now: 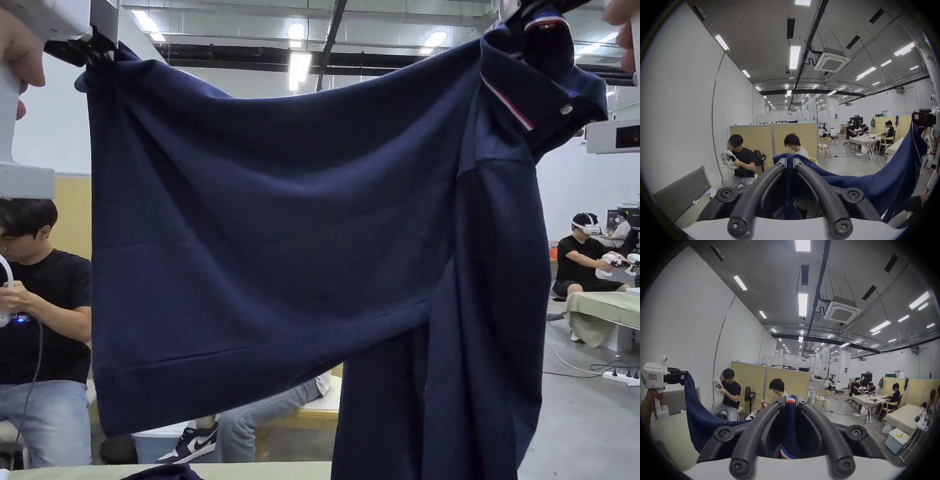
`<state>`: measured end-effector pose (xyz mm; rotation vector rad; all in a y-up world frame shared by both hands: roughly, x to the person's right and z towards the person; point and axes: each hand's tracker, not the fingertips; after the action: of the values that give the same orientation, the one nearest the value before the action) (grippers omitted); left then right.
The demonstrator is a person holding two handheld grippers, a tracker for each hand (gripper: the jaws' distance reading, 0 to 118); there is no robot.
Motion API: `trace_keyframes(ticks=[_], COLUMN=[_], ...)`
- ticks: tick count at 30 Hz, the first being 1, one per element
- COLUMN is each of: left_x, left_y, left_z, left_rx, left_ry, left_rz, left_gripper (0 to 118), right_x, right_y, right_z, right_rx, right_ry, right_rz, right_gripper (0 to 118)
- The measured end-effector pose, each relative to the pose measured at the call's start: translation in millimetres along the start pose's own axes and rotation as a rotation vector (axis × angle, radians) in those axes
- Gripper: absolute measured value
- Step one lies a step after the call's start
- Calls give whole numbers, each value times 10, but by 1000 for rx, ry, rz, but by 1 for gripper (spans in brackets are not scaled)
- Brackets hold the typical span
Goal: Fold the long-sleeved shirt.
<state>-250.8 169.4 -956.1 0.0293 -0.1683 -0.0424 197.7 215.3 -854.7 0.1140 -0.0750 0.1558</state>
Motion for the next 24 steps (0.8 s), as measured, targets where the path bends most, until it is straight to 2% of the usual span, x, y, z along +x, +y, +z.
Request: trace_keyframes(ticks=[6,9,12,16,19,21,22,24], left_x=[9,37,96,170,339,455,524,618], left_y=[-217,-538,-1100,-2165,-3297,-4141,-4487,-5306], left_z=[-572,-802,-1007,-1232,-1169,-1034,-888,-614], left_rx=[-12,-22,-74,-156,-301,-416,-466,-571], left_ry=[-7,-12,-36,-64,-119,-138,-145,-153], left_rz=[-4,-28,9,7,76,131,148,191], left_gripper=[3,3,3,3,3,3,3,3], right_x=[30,3,-26,-164,-342,-526,-630,-853], right_y=[-188,-526,-1080,-2199,-3364,-4214,-4607,-5411], right_z=[-544,-750,-947,-1122,-1167,-931,-815,-497], right_rx=[6,-2,-41,-182,-312,-425,-466,-581], right_ry=[-1,21,59,93,140,163,144,172], right_rz=[-2,-7,-29,-45,-103,-168,-189,-182], right_gripper=[12,12,12,12,12,12,12,12])
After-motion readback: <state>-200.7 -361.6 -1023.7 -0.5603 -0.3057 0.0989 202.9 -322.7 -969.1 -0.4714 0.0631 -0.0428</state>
